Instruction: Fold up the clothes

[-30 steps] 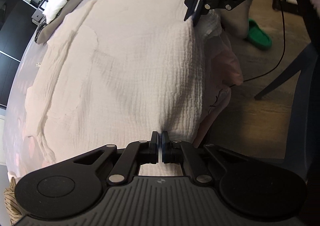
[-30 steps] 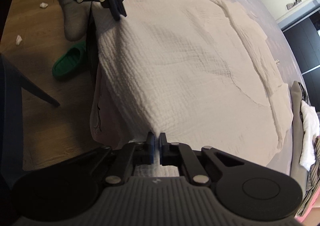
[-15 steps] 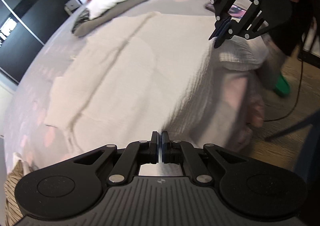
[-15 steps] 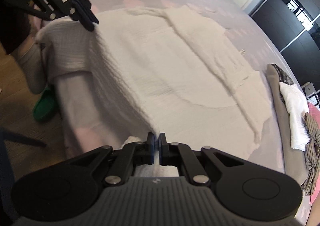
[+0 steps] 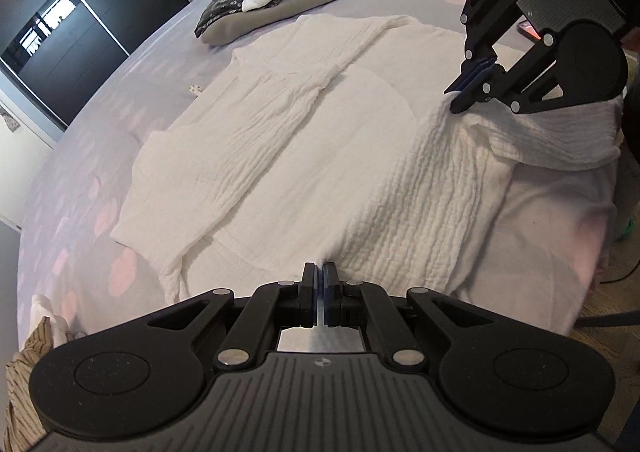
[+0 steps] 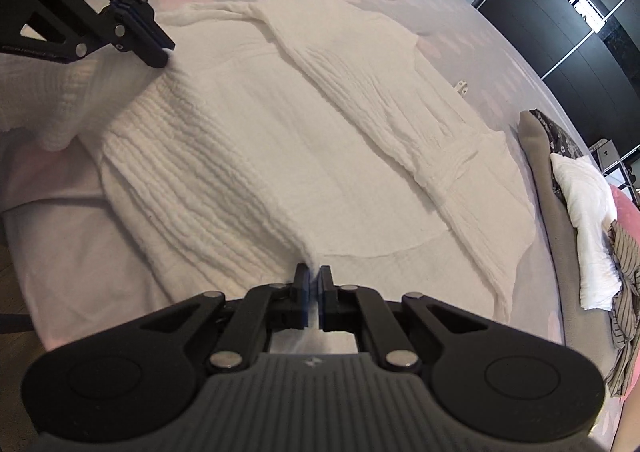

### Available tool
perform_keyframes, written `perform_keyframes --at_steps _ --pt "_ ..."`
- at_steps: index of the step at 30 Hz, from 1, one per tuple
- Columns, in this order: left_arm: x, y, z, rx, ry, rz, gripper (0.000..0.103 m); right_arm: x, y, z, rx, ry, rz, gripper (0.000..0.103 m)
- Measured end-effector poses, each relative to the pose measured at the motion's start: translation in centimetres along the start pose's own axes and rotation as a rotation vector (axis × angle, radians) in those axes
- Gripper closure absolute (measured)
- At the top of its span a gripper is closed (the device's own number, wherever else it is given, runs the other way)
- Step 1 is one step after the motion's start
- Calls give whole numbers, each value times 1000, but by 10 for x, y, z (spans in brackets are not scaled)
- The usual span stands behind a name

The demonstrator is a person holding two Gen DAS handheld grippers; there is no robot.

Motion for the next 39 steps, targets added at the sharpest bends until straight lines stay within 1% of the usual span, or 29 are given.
perform_keyframes --at_steps 7,11,14,16,18,19,23,25,27,28,29,30,32,33,34,36,39 --pt "28 -4 -4 -9 -48 31 102 32 -1 -10 8 -50 -34 98" --pt "36 -3 -5 -15 -70 37 102 33 1 -12 23 -54 -52 96" --pt "36 -2 -6 -13 -83 26 101 29 3 -12 42 -52 -56 94" --pt "33 -1 -5 -14 -78 13 101 24 4 -11 52 -45 -50 91" --pt "25 -4 -3 -27 -63 4 97 15 7 -8 69 -26 -48 84" --pt "21 -6 -2 -38 -54 -1 96 10 9 -6 77 -16 -47 83" --pt "-1 -11 11 -81 -20 -23 93 -11 7 8 91 29 -56 80" --pt "-13 -10 20 -85 -3 -27 93 -21 -1 18 68 42 -60 79" --pt "-23 -3 28 -69 7 -31 93 -29 -12 27 34 45 -62 76" --pt "-27 2 32 -56 9 -35 91 -32 -19 32 11 42 -59 75" --pt "-30 8 35 -41 9 -40 87 -35 -25 37 -12 41 -53 74" --pt "-33 13 38 -27 9 -48 84 -38 -31 42 -32 40 -48 71" --pt "-38 23 44 -6 8 -63 72 -43 -42 52 -65 37 -42 67" --pt "-39 28 47 0 8 -68 68 -46 -48 57 -80 37 -44 63" --pt "-40 33 49 9 7 -67 61 -48 -53 62 -95 36 -43 62" --pt "-40 42 53 26 -4 -62 60 -50 -64 73 -125 31 -39 59" --pt "-34 55 60 29 -40 -95 60 -48 -80 89 -171 12 -17 59"
Point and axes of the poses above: each gripper's, at about its wrist camera, not at the fingertips, and x roughly the way its jaws point, y to its right, z to its underside, the point moved 3 cm from there along x, roughly the way its jaws point, and after that the axes turned 15 degrees about -y, right-handed, at the moved point
